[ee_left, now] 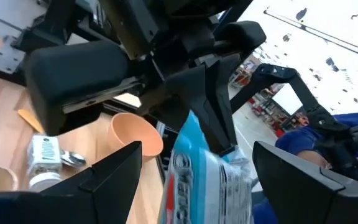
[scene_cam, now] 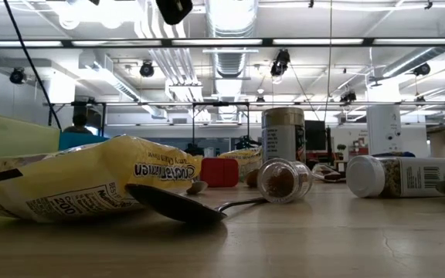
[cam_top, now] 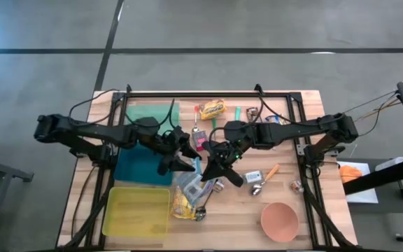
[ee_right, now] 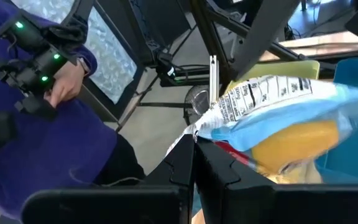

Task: Pick & Place Food Item
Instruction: Put the light blue noodle pack into the dark blue bin

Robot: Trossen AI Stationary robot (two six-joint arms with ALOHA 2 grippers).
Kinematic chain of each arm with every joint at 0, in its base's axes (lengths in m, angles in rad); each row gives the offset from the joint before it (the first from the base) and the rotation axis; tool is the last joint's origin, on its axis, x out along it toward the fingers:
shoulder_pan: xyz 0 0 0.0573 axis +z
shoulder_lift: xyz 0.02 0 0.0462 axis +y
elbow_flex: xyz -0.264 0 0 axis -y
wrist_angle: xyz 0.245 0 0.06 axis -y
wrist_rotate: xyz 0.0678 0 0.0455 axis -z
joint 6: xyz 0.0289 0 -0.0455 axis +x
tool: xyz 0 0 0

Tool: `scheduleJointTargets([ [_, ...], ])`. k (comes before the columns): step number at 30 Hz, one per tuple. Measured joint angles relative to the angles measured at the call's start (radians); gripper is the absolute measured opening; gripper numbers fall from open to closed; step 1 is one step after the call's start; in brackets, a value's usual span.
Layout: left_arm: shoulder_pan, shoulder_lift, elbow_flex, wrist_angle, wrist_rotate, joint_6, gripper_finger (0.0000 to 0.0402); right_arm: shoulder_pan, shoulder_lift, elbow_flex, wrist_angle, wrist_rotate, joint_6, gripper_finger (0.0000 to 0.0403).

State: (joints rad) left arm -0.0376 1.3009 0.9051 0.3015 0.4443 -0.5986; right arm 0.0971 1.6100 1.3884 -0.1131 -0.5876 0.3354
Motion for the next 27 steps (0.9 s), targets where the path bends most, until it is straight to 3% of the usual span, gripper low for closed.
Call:
scheduleJointTargets([
  [8, 0.000, 0.031, 0.000, 0.051, 0.052, -0.028, 0.0293, 0.000, 0.001, 0.000, 0.008, 0.000, -0.007, 0.0008],
  [13, 0.000, 0.022, 0.000, 0.083, 0.073, -0.022, 0.0215, 0.001, -0.001, 0.000, 0.016, 0.000, -0.019, 0.0008],
  [22, 0.001, 0.026, -0.001, 0.084, 0.072, 0.002, 0.0020, 0.001, -0.002, 0.000, 0.016, 0.000, -0.022, 0.0008],
  [27, 0.001, 0.026, -0.001, 0.083, 0.072, -0.006, 0.0004, 0.001, -0.002, -0.001, 0.016, 0.000, -0.017, 0.0008],
])
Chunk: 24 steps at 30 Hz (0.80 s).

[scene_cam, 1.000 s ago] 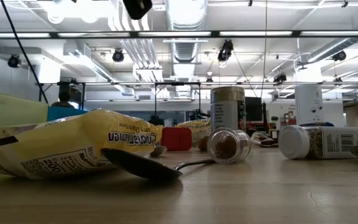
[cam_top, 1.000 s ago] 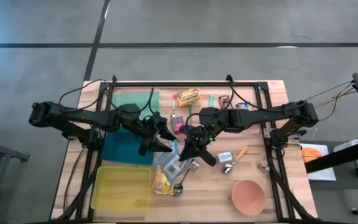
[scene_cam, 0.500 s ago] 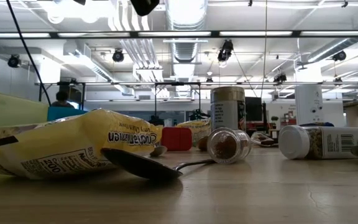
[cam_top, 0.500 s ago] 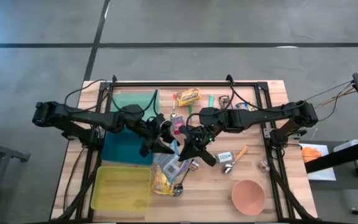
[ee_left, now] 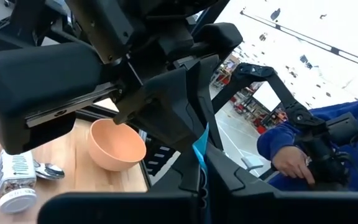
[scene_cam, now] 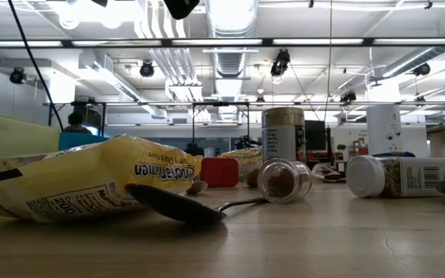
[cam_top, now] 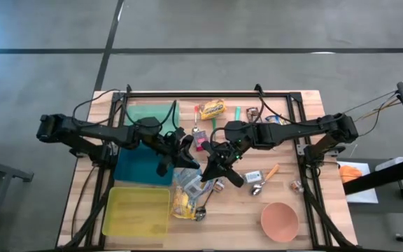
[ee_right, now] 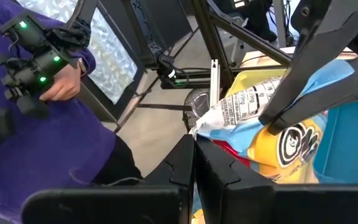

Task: Pick & Place Food Item
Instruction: Put the light blue noodle pack into the dark blue bin

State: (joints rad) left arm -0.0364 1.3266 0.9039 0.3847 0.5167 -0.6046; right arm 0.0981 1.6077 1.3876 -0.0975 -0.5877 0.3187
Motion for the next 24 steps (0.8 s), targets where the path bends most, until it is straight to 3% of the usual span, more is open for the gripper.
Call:
scheduleJointTargets([
  [9, 0.000, -0.001, -0.001, -0.059, 0.000, -0.111, 0.0002, -0.001, 0.000, 0.000, -0.072, 0.011, 0.139, 0.0020],
  [12, 0.000, -0.001, -0.001, -0.082, 0.000, -0.111, 0.0002, -0.001, 0.000, 0.000, -0.087, 0.028, 0.141, 0.0057],
  [20, 0.001, -0.029, -0.001, -0.163, -0.008, -0.129, 0.0001, -0.003, -0.002, 0.000, -0.083, 0.067, 0.119, 0.0203],
  [24, 0.003, -0.097, -0.001, -0.309, -0.061, -0.126, 0.0000, -0.004, -0.004, -0.001, -0.092, 0.068, 0.120, 0.0243],
])
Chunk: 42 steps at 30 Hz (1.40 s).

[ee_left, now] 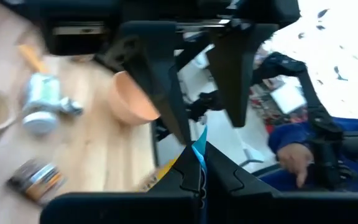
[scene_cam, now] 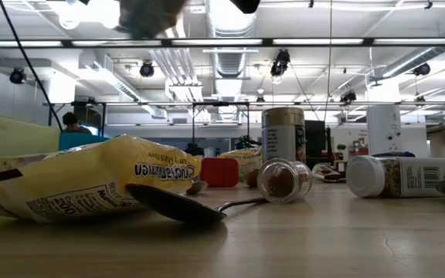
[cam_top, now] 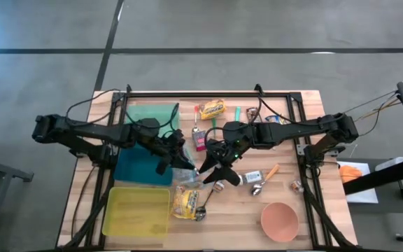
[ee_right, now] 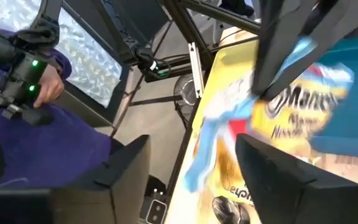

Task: Pick & Place Food Item
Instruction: Put the light blue noodle pack into the dark blue bin

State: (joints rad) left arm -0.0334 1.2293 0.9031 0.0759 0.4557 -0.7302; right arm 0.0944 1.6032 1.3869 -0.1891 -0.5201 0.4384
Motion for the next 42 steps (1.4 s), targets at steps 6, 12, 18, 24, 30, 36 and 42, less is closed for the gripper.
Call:
scheduleJointTargets([
  [6, 0.001, -0.154, 0.001, -0.310, -0.158, -0.003, 0.0000, 0.001, -0.026, 0.000, -0.079, 0.070, -0.001, 0.0255],
  [12, 0.001, -0.304, 0.001, -0.690, -0.439, -0.181, 0.0000, 0.001, -0.039, 0.000, -0.186, 0.145, -0.004, 0.0256],
  [18, -0.002, -0.391, -0.018, -0.952, -0.591, -0.444, 0.0000, 0.001, -0.050, 0.000, -0.258, 0.272, 0.032, 0.0256],
  [24, -0.002, -0.383, -0.025, -1.110, -0.599, -0.574, 0.0000, 0.001, -0.087, 0.000, -0.350, 0.457, 0.111, 0.0256],
  [30, -0.002, -0.320, -0.025, -1.231, -0.641, -0.690, 0.0000, 0.001, -0.131, 0.000, -0.435, 0.589, 0.138, 0.0256],
  [36, -0.002, -0.234, -0.025, -1.329, -0.647, -0.791, 0.0000, 0.001, -0.162, 0.000, -0.461, 0.633, 0.138, 0.0256],
  [42, -0.002, -0.150, -0.013, -1.444, -0.620, -0.839, 0.0000, 0.001, -0.176, 0.000, -0.493, 0.633, 0.105, 0.0256],
])
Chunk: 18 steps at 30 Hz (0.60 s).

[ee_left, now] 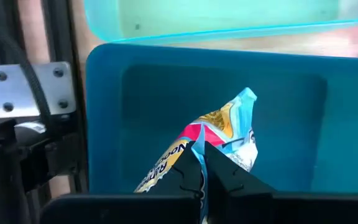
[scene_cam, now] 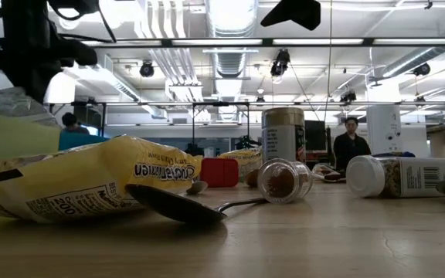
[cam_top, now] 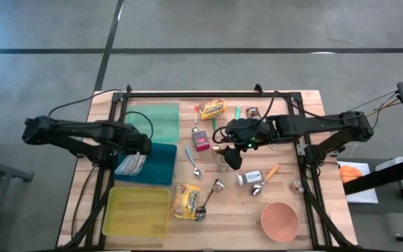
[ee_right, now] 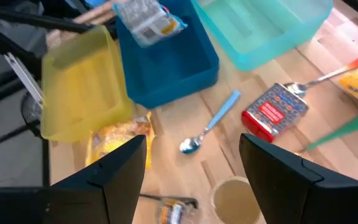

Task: Pick & Place Food Item
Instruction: Put the light blue noodle pack into the dark blue bin

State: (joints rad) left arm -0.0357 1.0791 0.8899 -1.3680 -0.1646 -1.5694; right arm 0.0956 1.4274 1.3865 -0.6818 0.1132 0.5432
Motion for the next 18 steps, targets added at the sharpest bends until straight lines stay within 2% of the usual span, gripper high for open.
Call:
scheduleJointTargets([
  [6, 0.010, 0.045, 0.008, -0.037, 0.000, -0.029, 0.0000, 0.000, -0.001, -0.001, -0.031, 0.000, -0.027, 0.0256],
  [11, 0.026, 0.085, 0.009, -0.140, 0.014, -0.037, 0.0000, 0.000, -0.001, -0.001, -0.079, 0.001, -0.031, 0.0256],
  [18, 0.031, 0.103, 0.008, -0.155, 0.024, -0.013, 0.0000, 0.000, -0.001, -0.001, -0.138, 0.001, -0.031, 0.0256],
])
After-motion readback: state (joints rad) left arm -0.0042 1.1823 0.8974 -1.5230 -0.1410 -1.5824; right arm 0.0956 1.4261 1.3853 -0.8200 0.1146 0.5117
